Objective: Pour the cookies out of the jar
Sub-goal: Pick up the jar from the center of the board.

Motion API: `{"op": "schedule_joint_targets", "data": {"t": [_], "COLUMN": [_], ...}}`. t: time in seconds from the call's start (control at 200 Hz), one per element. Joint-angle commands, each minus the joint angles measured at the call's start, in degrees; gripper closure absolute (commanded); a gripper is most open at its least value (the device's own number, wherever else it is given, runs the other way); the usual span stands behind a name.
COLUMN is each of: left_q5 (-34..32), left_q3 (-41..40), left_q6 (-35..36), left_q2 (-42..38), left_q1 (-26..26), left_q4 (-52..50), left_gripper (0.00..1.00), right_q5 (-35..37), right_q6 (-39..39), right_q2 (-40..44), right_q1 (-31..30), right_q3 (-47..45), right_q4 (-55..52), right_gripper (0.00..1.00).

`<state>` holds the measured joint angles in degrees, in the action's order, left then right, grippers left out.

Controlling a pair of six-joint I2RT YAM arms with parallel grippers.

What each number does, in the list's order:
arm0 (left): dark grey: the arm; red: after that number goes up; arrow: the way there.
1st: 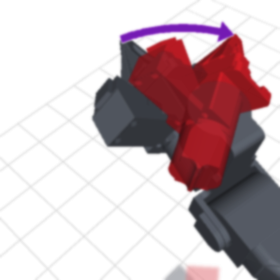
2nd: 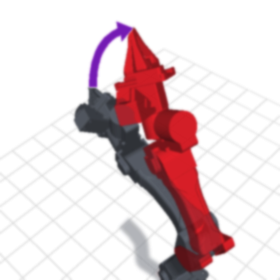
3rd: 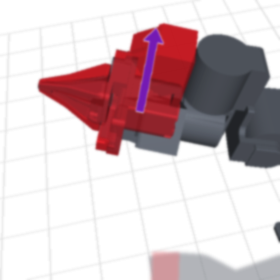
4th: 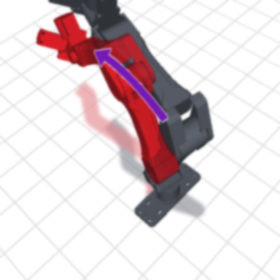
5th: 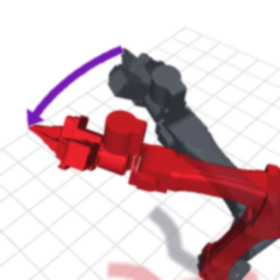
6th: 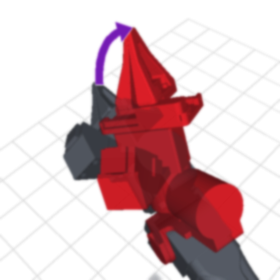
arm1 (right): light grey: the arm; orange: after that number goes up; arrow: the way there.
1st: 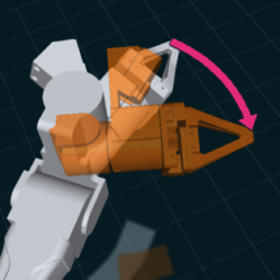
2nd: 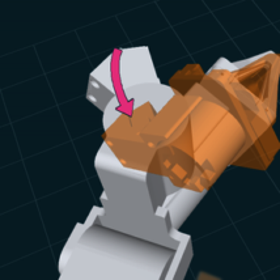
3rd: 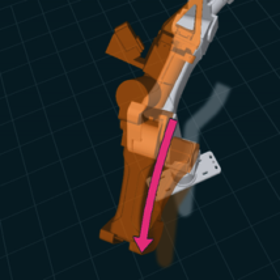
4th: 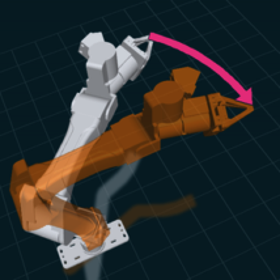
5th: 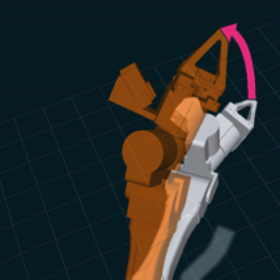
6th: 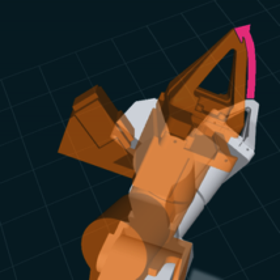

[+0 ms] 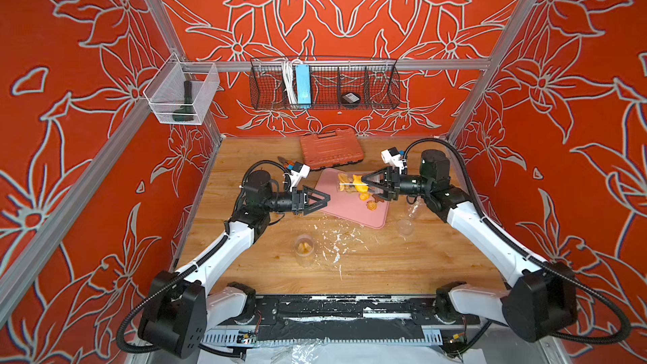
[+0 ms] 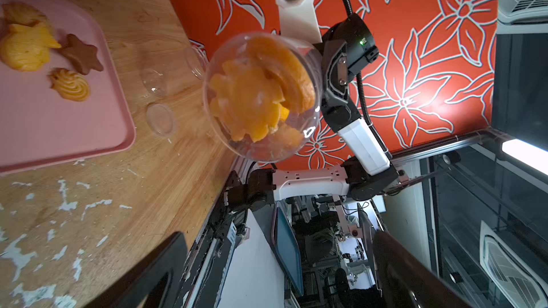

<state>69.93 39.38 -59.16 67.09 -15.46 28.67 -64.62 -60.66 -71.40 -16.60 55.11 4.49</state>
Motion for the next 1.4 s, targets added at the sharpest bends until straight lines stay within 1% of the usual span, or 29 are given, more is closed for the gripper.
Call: {"op": "schedule_joint_targets", "data": {"t": [0.0,0.05,0.14,0.205,0.305,0.475,0.601,0.751,1.076,1.176,1.286,1.396], "left_q5": [3.01,3.19,3.37,3.06,2.79,2.32,1.80,1.59,2.39,2.75,2.68,2.67], "left_q3": [0.83,1.43,3.58,4.42,5.34,6.79,7.99,7.91,7.90,8.17,8.08,8.22], "left_q6": [-8.70,-9.92,-8.04,-8.46,-10.31,-15.73,-16.25,-17.02,-15.24,-13.56,-13.53,-13.71], "left_q2": [1.06,1.91,3.52,4.40,5.90,8.56,9.75,10.12,9.20,9.20,9.25,9.35], "left_q1": [-1.26,-2.03,-3.64,-4.29,-4.31,-4.40,-4.73,-4.81,-5.17,-5.37,-5.37,-5.37], "left_q4": [13.41,15.05,12.83,13.53,15.86,22.40,22.15,22.04,19.10,16.80,16.69,16.58], "left_gripper": [0.02,0.02,0.02,0.02,0.02,0.02,0.02,0.02,0.04,0.06,0.10,0.12], "right_q5": [-3.80,-4.14,-5.19,-5.34,-5.01,-4.90,-4.73,-4.05,-2.51,-2.61,-2.45,-2.15], "right_q6": [-4.80,-5.04,-6.19,-6.39,-6.57,-6.76,-6.16,-3.70,-3.46,-3.24,-2.47,-2.35], "right_q2": [0.81,0.76,0.93,1.21,1.69,1.91,1.94,1.98,1.52,1.52,1.51,1.76], "right_q1": [0.21,0.16,-0.08,-0.39,-1.21,-3.48,-5.28,-6.16,-6.42,-6.67,-6.87,-7.13], "right_q3": [-0.23,-0.14,-0.27,-0.57,-1.14,-1.32,-1.19,-0.84,-1.41,-1.49,-1.50,-1.85], "right_q4": [7.28,7.44,8.97,9.31,9.72,10.17,9.86,6.62,6.40,6.14,5.19,5.09], "right_gripper": [0.41,0.40,0.40,0.41,0.40,0.40,0.40,0.40,0.41,0.40,0.41,0.41]}}
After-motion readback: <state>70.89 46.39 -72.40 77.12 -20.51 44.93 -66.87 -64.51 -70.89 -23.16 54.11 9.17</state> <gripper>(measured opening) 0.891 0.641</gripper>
